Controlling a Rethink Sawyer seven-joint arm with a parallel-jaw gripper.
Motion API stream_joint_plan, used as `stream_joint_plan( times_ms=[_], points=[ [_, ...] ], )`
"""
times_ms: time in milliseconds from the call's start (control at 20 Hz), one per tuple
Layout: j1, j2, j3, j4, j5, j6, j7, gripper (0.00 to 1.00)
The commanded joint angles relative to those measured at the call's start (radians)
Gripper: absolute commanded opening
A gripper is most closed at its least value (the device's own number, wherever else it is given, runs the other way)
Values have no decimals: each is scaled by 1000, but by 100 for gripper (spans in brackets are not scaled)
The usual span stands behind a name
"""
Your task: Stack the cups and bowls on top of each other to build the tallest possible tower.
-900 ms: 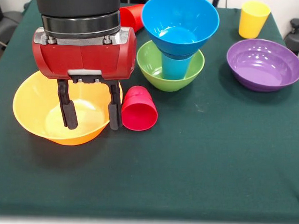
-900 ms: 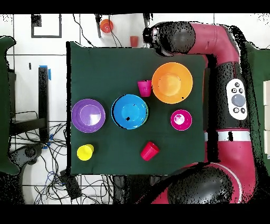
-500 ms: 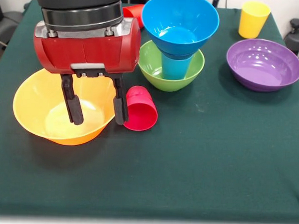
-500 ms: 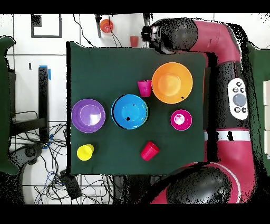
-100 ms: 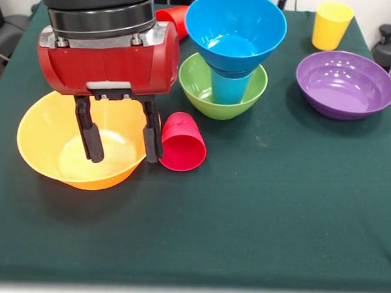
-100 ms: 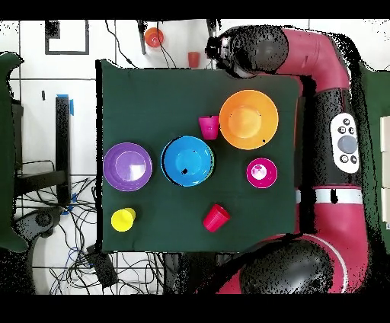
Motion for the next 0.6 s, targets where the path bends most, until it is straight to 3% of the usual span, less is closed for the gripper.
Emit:
stream_joint_plan(
  times_ms=[50, 600],
  points=[
    [16, 39, -92, 40, -26, 58, -112, 100],
    [9, 70, -113, 73, -32, 13, -122, 100]
  ],
)
